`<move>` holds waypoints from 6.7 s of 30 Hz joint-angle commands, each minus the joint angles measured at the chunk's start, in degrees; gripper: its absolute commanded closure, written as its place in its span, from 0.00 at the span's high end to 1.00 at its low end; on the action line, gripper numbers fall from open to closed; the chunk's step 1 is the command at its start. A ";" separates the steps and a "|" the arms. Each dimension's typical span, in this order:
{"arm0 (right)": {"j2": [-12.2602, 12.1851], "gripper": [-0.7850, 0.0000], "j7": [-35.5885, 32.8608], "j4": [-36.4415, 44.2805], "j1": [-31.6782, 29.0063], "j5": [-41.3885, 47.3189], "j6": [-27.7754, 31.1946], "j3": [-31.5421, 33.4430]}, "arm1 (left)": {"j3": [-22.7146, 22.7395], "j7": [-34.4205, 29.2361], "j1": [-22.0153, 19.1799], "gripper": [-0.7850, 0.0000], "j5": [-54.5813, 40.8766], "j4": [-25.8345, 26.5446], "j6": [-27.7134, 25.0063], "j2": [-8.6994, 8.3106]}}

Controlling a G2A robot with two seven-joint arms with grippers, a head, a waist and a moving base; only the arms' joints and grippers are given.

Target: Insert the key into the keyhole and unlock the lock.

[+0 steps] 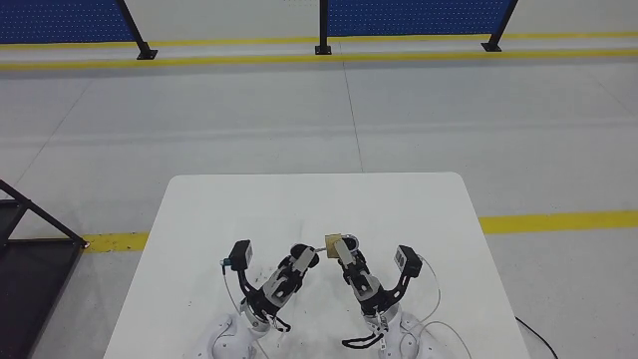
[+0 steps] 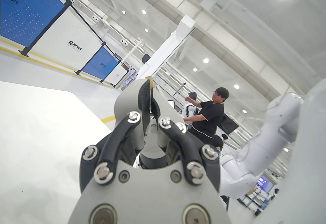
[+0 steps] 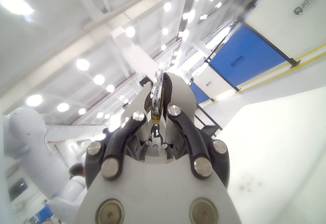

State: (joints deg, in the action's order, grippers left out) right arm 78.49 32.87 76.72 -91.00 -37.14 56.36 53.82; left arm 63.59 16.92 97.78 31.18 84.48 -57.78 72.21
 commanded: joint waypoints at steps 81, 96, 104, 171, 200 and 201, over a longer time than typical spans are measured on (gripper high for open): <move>0.37 0.00 -9.51 3.45 -2.21 3.99 -3.27 3.00 | 1.22 7.57 0.66 0.00 16.01 1.11 5.52 1.27; 0.25 0.00 -13.07 4.22 -2.49 6.86 -4.60 3.34 | -0.33 25.72 1.36 0.00 37.16 0.39 16.98 1.83; 0.24 0.00 -14.25 4.54 -2.55 7.65 -5.26 3.44 | -0.92 30.00 1.16 0.00 42.37 -0.01 22.29 1.75; -0.22 0.00 -17.92 6.19 -3.53 6.91 -8.10 4.62 | 0.88 -5.13 0.43 0.00 5.05 2.90 6.07 -2.92; -0.30 0.00 -18.17 6.50 -3.62 6.64 -10.01 4.49 | -2.91 27.08 3.66 0.00 49.22 4.46 40.54 -1.36; -0.30 0.00 -18.19 6.52 -3.62 6.65 -10.03 4.49 | -3.30 28.05 3.64 0.00 50.53 4.22 42.24 -1.28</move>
State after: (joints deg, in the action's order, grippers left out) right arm 78.19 14.73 83.22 -94.63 -30.48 46.35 58.32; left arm 60.67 43.86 101.44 80.10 88.94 -17.73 70.86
